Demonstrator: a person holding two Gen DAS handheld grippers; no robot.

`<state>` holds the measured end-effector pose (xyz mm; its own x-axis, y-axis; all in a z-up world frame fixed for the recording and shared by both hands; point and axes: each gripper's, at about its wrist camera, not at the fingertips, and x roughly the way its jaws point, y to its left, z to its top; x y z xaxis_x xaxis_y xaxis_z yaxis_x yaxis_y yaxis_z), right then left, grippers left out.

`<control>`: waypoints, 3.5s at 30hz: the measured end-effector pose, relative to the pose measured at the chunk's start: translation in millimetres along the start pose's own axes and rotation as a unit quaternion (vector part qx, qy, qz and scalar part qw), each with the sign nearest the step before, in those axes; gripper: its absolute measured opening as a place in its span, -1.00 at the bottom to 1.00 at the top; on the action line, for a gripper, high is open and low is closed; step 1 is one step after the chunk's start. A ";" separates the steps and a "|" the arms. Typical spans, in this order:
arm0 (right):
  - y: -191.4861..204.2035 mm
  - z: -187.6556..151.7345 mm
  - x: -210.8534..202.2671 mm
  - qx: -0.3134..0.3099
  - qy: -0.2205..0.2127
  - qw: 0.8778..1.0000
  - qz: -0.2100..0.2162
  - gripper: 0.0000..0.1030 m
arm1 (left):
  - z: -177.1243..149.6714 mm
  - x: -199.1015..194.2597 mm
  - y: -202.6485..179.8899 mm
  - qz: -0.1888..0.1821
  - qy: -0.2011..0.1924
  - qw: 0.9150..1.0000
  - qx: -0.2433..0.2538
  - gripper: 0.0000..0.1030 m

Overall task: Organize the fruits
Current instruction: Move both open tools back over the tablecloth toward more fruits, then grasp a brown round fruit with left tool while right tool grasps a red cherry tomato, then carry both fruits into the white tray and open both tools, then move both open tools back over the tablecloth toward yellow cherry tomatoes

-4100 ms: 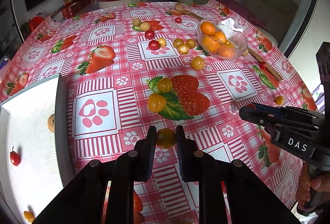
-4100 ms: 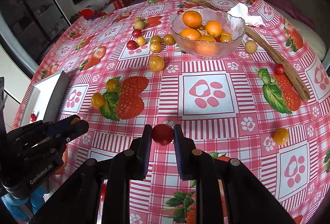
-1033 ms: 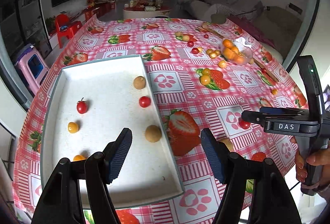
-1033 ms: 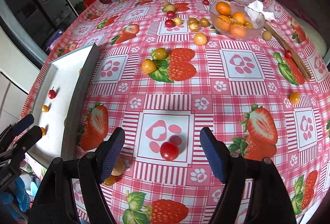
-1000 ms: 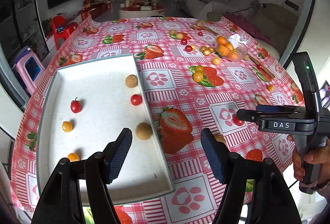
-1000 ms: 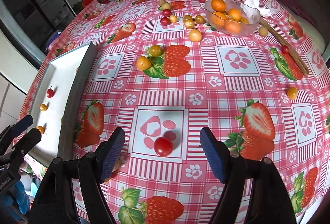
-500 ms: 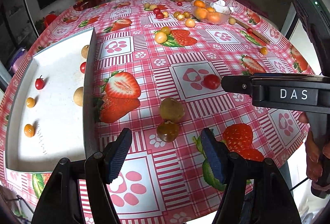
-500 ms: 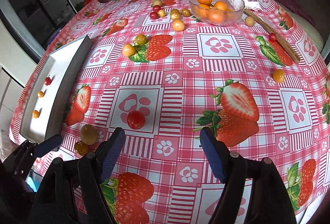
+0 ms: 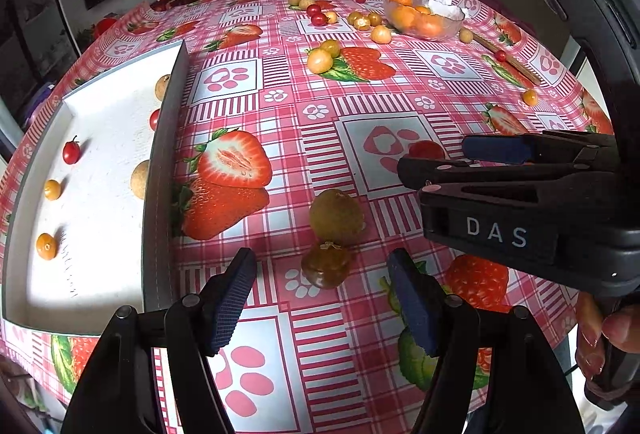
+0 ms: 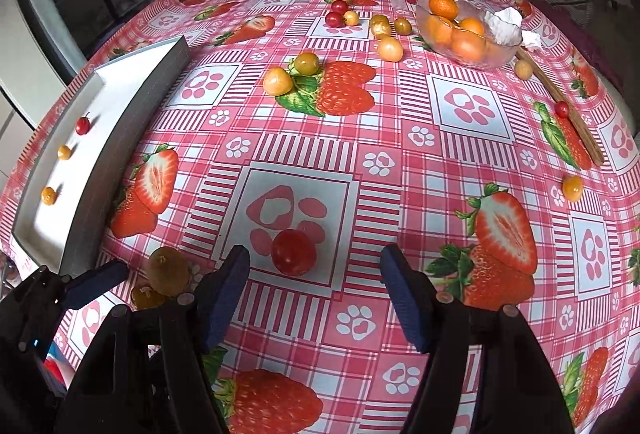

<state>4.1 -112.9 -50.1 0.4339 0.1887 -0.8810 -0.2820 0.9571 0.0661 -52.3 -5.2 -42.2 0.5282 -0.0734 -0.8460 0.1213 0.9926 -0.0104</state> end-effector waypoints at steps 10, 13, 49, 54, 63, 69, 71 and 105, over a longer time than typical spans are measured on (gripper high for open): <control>-18.1 -5.6 -9.1 0.037 -0.002 0.999 0.037 -0.56 | 0.4 -5.6 8.8 -0.058 -0.004 0.998 -0.024 -0.56; -25.6 -9.0 -13.3 0.051 0.000 0.998 0.047 -0.56 | -1.2 -10.2 13.0 -0.064 -0.008 0.997 -0.032 -0.56; 104.8 57.7 -28.4 -0.030 0.004 0.990 0.137 -0.55 | -22.0 -51.6 222.7 0.070 -0.059 0.979 -0.183 -0.56; 136.6 69.8 -12.8 -0.053 0.015 0.988 0.145 -0.55 | -27.6 -39.9 234.6 0.079 -0.040 0.978 -0.188 -0.56; 181.7 83.7 28.4 -0.085 0.044 0.986 0.139 -0.55 | -29.1 -28.3 241.0 0.081 -0.020 0.979 -0.187 -0.56; 197.5 87.3 52.0 -0.098 0.061 0.986 0.122 -0.56 | -25.8 -25.4 238.4 0.084 -0.013 0.981 -0.172 -0.55; 201.9 87.7 54.8 -0.107 0.056 0.986 0.112 -0.56 | -25.1 -24.7 237.2 0.085 -0.011 0.982 -0.167 -0.55; 79.4 64.8 -3.8 0.002 0.010 0.994 0.107 0.56 | 6.4 -46.0 154.8 0.050 -0.031 0.994 -0.096 0.27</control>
<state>35.5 -23.4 -11.1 0.3463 0.3841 -0.8559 -0.3628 0.8962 0.2554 -52.5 151.2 -1.5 0.5813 0.0260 -0.8133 -0.0933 0.9950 -0.0349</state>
